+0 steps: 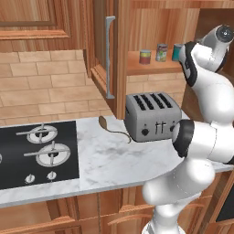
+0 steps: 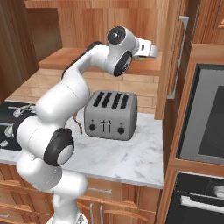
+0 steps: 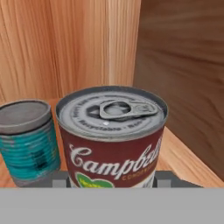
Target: Stack two cans on top of the other two cans in the cabinet.
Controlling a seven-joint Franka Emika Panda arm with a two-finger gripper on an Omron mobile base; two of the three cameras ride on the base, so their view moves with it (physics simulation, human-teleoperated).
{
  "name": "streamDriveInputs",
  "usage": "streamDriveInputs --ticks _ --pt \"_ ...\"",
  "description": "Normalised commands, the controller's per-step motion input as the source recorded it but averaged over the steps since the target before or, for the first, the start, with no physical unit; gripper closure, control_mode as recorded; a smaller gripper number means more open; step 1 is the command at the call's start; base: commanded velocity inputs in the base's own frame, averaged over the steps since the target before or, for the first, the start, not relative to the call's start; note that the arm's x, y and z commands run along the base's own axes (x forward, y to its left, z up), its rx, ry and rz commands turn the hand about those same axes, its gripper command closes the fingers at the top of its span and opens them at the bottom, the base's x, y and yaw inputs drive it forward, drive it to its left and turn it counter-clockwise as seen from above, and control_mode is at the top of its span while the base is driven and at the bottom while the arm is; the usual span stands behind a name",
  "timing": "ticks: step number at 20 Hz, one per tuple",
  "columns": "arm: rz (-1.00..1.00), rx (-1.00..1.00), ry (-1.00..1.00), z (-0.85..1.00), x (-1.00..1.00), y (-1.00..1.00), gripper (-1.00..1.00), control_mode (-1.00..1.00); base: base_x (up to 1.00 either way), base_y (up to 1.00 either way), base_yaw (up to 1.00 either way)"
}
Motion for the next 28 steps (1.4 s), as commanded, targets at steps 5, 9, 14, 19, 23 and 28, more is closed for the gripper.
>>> streamDriveInputs --ticks 5,9,14,19,23,28 --pt "0.0 0.0 0.0 0.34 -0.13 0.13 1.0 -1.0 0.0 0.0 0.0" --pt "0.0 0.0 0.0 0.19 -0.13 0.11 1.0 -1.0 0.0 0.0 0.0" --pt "0.05 0.0 0.0 0.05 -0.11 0.21 1.0 -1.0 0.0 0.0 0.0" --pt "0.09 0.0 -0.02 0.0 -0.02 0.23 1.0 -1.0 0.0 0.0 0.0" --pt "0.11 0.0 -0.02 0.02 0.05 0.16 1.0 -1.0 0.0 0.0 0.0" --pt "0.1 0.0 0.0 0.06 0.17 0.06 1.0 -1.0 0.0 0.0 0.0"
